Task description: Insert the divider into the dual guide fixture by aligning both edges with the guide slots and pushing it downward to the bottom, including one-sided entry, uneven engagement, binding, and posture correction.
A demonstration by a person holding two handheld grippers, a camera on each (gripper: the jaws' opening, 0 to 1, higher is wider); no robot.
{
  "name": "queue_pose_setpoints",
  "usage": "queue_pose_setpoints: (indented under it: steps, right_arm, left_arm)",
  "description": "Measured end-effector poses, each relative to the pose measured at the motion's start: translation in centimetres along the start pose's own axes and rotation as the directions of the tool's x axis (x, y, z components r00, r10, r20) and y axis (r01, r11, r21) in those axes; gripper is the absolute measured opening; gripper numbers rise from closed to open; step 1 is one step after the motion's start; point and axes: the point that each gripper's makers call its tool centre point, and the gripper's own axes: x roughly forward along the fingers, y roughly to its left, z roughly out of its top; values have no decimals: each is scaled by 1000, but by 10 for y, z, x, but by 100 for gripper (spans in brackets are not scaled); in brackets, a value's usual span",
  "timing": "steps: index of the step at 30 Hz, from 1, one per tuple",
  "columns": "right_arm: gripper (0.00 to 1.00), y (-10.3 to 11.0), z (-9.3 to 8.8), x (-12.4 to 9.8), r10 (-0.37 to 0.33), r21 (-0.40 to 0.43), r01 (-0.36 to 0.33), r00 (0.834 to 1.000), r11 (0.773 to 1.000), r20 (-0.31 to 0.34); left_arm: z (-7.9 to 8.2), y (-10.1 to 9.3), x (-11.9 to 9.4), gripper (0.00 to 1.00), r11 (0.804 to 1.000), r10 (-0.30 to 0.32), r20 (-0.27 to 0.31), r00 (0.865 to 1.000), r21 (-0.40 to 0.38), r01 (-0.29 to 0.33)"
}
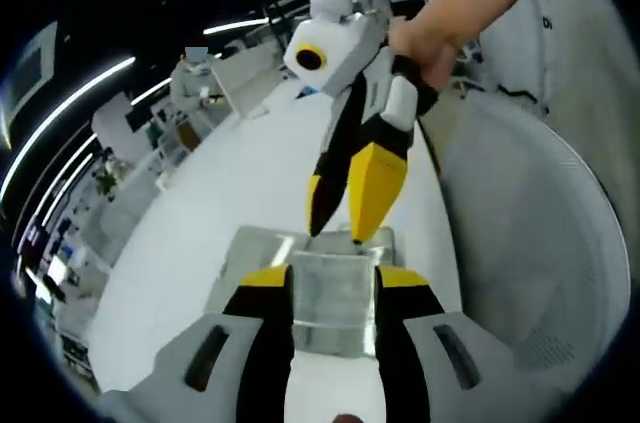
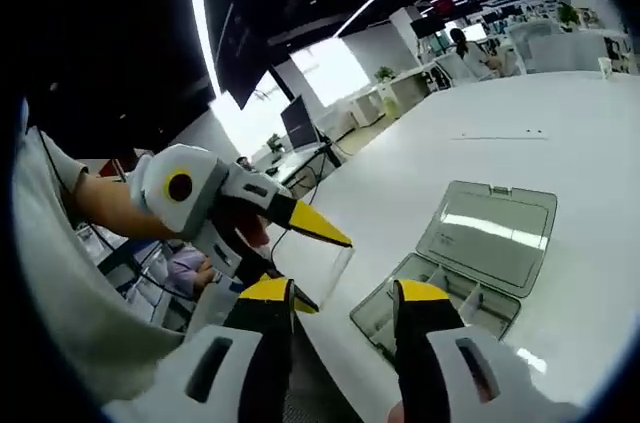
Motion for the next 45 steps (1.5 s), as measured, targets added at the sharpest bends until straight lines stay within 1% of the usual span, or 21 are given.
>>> queue_pose_setpoints:
  steps: [10, 13, 16, 19, 26, 32, 34, 39, 44, 45]
  right_arm:
    - [30, 4, 0, 3, 21, 20, -20, 1000, 1000, -2]
    - [30, 6, -1, 4, 34, 41, -34, 999, 999, -3]
    - [29, 8, 3, 4, 56, 88, -58, 998, 994, 25]
    - [27, 8, 3, 4, 51, 84, -53, 998, 995, 23]
    - [23, 6, 4, 3, 54, 113, -57, 998, 992, 31]
    - [19, 9, 5, 3, 70, 126, -74, 997, 989, 39]
    - [16, 10, 6, 3, 74, 130, -79, 996, 988, 42]
    - [7, 11, 5, 3, 84, 132, -88, 996, 987, 38]
    - [0, 10, 6, 2, 84, 132, -89, 996, 987, 44]
    - [0, 9, 6, 2, 78, 128, -83, 996, 988, 43]
  left_arm:
    - [8, 0, 1, 28, 1000, 6, 20, 1000, 8, -7]
    - [10, -1, 2, 28, 1000, 9, 25, 1000, 13, -9]
    - [12, -1, 2, 28, 1000, 10, 30, 999, 14, -10]
    - [15, -2, 3, 28, 1000, 10, 36, 999, 21, -11]
    - [20, -2, 4, 28, 999, 13, 43, 999, 45, -15]
    - [23, -1, 4, 28, 998, 21, 49, 999, 63, -24]
    - [24, -2, 4, 28, 997, 22, 48, 999, 74, -25]
    - [25, -2, 4, 28, 996, 25, 50, 998, 82, -29]
    - [26, -2, 4, 28, 995, 27, 51, 998, 96, -32]
    - [27, -2, 4, 28, 995, 29, 51, 998, 98, -34]
